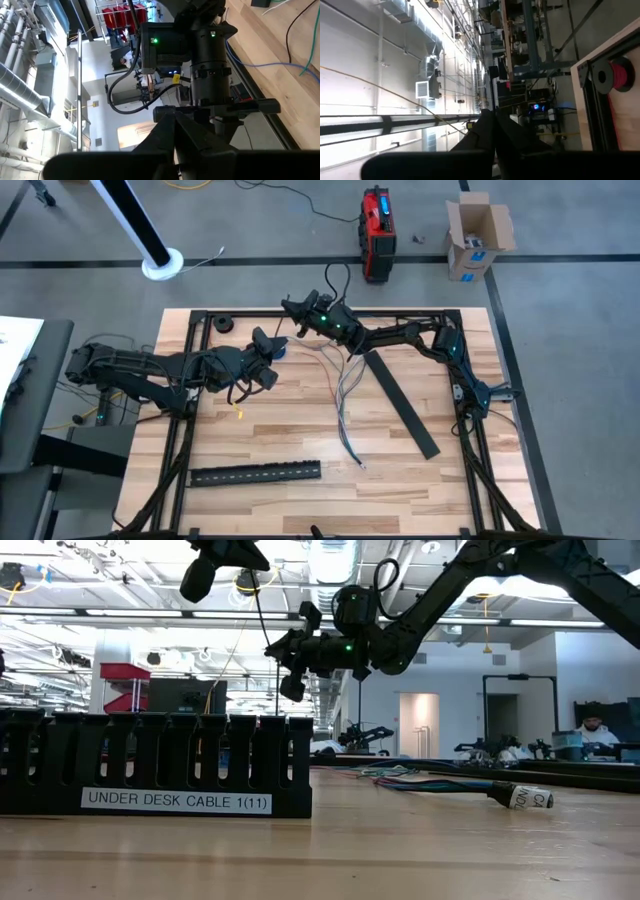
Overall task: Ziptie cables
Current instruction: Wrap the cable wires with the black zip tie
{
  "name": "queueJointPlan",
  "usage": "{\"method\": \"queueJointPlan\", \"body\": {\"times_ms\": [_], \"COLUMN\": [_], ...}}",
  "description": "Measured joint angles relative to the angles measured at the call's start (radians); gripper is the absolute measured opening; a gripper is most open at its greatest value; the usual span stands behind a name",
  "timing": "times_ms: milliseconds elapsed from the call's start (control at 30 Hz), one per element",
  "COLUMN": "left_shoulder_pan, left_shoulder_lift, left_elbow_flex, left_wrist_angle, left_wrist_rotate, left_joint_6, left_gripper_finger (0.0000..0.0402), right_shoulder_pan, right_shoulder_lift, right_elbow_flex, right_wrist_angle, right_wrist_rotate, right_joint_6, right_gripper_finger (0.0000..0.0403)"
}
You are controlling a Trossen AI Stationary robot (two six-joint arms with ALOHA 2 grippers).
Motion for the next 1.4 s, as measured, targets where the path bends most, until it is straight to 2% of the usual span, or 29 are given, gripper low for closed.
{"method": "queueJointPlan", "body": {"times_ms": [100,500,733,867,1000,1133,1267,1400], "left_shoulder_pan": [0.0,0.0,0.001,0.001,0.001,0.0,0.0,0.0], "left_shoulder_lift": [0.0,0.0,0.0,-0.014,-0.038,-0.069,-0.093,-0.116], "left_elbow_flex": [0.0,0.0,0.0,0.0,0.0,0.0,0.0,0.0], "left_wrist_angle": [-0.002,-0.092,-0.113,-0.123,-0.166,-0.251,-0.389,-0.43], "left_wrist_rotate": [0.0,0.005,0.042,0.075,0.196,0.344,0.356,0.356], "left_joint_6": [-0.039,-0.46,-0.498,-0.66,-0.801,-0.792,-0.63,-0.455], "left_gripper_finger": [0.0,0.0,0.0,0.0,0.0,0.0,0.0,0.0], "right_shoulder_pan": [0.0,0.004,0.006,0.012,0.013,0.02,0.028,0.036], "right_shoulder_lift": [0.0,-0.005,-0.005,-0.005,-0.005,-0.005,-0.005,-0.005], "right_elbow_flex": [0.0,0.0,0.0,0.0,0.0,0.0,0.0,0.0], "right_wrist_angle": [0.002,0.036,0.039,0.038,0.045,0.067,0.098,0.102], "right_wrist_rotate": [0.002,-0.016,-0.021,-0.024,-0.053,-0.074,-0.083,-0.096], "right_joint_6": [-0.027,-0.126,-0.135,-0.157,-0.16,-0.16,-0.159,-0.153], "right_gripper_finger": [0.0002,0.0001,0.0,0.0,0.0,0.0,0.0,0.0]}}
